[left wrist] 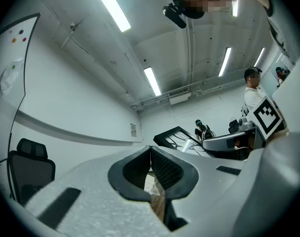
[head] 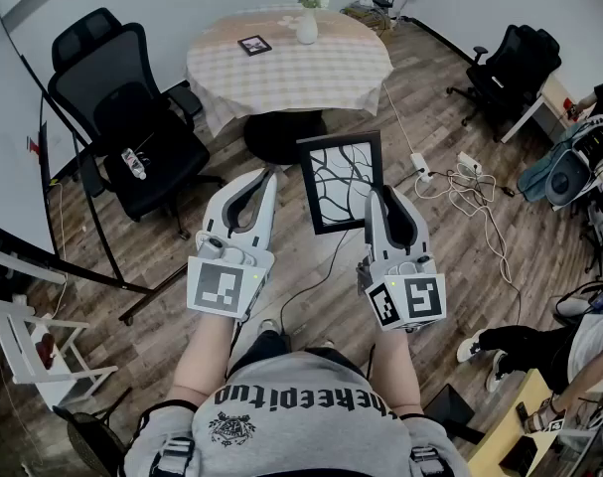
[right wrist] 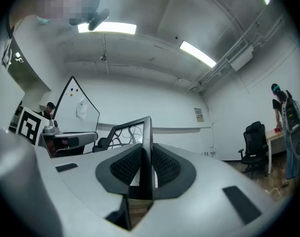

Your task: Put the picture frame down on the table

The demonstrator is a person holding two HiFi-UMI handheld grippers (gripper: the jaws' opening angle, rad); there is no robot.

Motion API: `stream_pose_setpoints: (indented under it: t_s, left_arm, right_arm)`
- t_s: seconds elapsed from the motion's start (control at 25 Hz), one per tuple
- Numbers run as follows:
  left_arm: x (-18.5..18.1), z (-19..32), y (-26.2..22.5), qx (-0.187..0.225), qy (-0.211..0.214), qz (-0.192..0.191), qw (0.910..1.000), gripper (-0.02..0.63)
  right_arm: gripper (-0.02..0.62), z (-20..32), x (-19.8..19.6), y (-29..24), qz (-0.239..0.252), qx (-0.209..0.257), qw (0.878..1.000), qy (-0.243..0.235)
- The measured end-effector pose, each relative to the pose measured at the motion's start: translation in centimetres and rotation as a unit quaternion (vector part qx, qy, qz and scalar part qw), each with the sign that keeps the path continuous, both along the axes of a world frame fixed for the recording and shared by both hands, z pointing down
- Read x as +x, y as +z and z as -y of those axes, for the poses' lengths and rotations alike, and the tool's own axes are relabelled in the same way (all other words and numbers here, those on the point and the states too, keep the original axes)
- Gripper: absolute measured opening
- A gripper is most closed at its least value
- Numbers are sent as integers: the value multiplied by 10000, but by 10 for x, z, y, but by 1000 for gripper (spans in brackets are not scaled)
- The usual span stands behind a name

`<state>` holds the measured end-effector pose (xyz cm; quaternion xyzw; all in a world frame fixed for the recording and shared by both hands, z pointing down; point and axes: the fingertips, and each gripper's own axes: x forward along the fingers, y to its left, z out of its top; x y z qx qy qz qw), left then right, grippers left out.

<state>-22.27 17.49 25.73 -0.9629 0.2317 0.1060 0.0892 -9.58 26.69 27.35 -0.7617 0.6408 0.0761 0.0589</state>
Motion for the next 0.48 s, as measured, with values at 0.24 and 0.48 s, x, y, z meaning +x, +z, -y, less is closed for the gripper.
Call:
stream_pose_setpoints:
  t_s: [0.24,0.48]
  left_arm:
    - [2,-4,2,1,31,6,10000,17]
    - [1,1,3,-9,75,-1,10000,16]
  right_arm:
    - [71,-3,1,-1,-13,37,10000,27]
    - [71,-1,0,-1,-22,27,10000,77]
